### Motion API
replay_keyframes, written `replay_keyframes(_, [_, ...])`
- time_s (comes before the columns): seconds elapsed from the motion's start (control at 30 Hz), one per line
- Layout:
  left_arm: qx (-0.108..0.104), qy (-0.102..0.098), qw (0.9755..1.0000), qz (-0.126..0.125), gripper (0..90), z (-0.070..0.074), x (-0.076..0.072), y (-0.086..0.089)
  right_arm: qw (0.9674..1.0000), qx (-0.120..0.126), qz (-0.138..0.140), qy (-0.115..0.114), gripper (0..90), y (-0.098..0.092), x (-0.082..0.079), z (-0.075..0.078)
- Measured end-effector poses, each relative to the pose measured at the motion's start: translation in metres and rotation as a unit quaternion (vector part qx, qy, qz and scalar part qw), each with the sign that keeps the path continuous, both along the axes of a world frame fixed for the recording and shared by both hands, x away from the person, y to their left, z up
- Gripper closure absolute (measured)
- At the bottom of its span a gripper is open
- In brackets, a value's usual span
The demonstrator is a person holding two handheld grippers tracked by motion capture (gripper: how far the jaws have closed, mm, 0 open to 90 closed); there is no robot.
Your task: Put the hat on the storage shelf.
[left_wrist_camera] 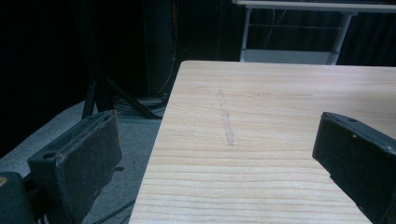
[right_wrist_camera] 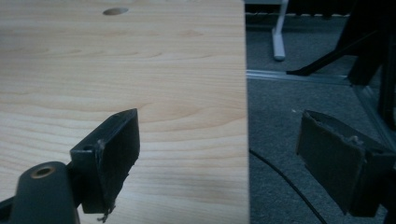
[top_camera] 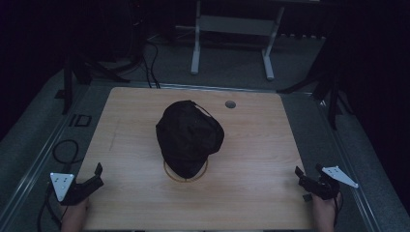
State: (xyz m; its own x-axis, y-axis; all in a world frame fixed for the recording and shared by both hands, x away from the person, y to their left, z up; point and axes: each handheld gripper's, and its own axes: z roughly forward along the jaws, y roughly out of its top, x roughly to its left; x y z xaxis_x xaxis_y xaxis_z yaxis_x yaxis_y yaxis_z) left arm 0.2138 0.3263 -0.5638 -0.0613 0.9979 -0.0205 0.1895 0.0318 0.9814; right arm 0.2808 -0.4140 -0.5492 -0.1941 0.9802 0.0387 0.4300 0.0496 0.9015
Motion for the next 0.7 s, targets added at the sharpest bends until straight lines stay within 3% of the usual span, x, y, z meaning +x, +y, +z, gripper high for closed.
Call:
replay_keyframes(0.33, [0.000, 0.000, 1.0000, 0.000, 1.8, 0.0000, 0.0000, 0.0000, 0.9996, 0.006, -0.027, -0.008, 13.4, -0.0064, -0.0074, -0.0037])
replay_keyframes(0.5, [-0.001, 0.000, 1.0000, 0.000, 1.8, 0.0000, -0.0001, 0.0003, 0.9995, 0.006, -0.025, -0.021, 13.9, -0.0064, -0.0080, -0.0038])
replay_keyframes(0.7, [-0.002, 0.000, 1.0000, 0.000, 1.8, 0.0000, -0.0002, 0.0007, 0.9995, -0.010, -0.023, -0.017, 14.0, -0.0028, -0.0072, -0.0037])
